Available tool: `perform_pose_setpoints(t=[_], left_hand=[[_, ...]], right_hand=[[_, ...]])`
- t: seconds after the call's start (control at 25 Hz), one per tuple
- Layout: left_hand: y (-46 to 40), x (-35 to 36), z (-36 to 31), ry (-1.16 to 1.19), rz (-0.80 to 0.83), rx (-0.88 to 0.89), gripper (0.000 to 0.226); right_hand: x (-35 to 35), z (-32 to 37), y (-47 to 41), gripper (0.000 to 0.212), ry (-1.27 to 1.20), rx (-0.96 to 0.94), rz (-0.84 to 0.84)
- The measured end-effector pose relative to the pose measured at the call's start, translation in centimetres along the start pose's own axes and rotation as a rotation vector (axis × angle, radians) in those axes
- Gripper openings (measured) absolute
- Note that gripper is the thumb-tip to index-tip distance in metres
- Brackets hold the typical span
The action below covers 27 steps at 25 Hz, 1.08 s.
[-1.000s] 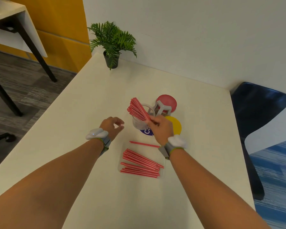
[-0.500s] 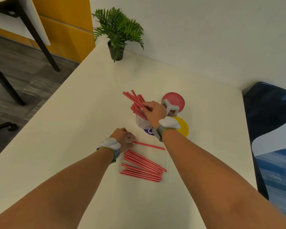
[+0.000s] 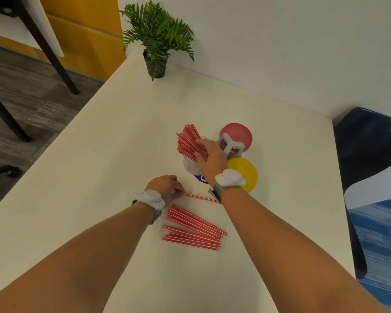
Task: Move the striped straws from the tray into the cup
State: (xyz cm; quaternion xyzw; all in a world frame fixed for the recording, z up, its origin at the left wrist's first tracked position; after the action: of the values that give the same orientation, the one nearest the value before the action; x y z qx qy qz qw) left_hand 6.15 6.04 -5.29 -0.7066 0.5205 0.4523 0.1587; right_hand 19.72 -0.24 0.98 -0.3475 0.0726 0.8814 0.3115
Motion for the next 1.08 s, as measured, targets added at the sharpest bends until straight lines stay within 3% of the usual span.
perform_pose_setpoints(t=[0.28,0.6,0.76,0.96,1.08], left_hand=[[0.5,-1.7,-0.3,0.093,-0.043,-0.032,0.022],[2.9,-6.0,-0.2,0.165,-0.248,-0.020,0.019],[3.6,-9.5,-0.7,0.189,-0.462,0.003,0.016],[2.9,-13.5,-1.7,0.133,-0.598,0.038,0.016],[1.9,-14.8,-2.4,0.133,-0.625,0.012,0.018]], right_hand=[[-1.6,0.0,3.5,0.033,-0.061,-0.096,-0.025],[-1.4,-2.3,10.4,0.031,-0.067,0.006,0.008],[-0.3,-3.8,13.4,0.037,0.015,0.138,0.155],[1.1,-4.4,14.3,0.049,0.200,0.181,0.423],[1.4,-4.3,13.6,0.047,0.270,0.177,0.459]])
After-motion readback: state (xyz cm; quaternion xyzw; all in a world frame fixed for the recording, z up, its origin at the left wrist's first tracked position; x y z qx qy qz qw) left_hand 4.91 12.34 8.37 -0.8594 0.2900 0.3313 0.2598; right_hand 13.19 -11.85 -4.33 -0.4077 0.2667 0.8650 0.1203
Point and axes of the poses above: each hand's wrist, its own y-axis away from the middle knuckle, its own x-axis out of the palm, z = x × y, the point moved 2 cm from there along -y, towards the middle knuckle, and after that the axes turned 1 degree about y, right-handed, at the moved point
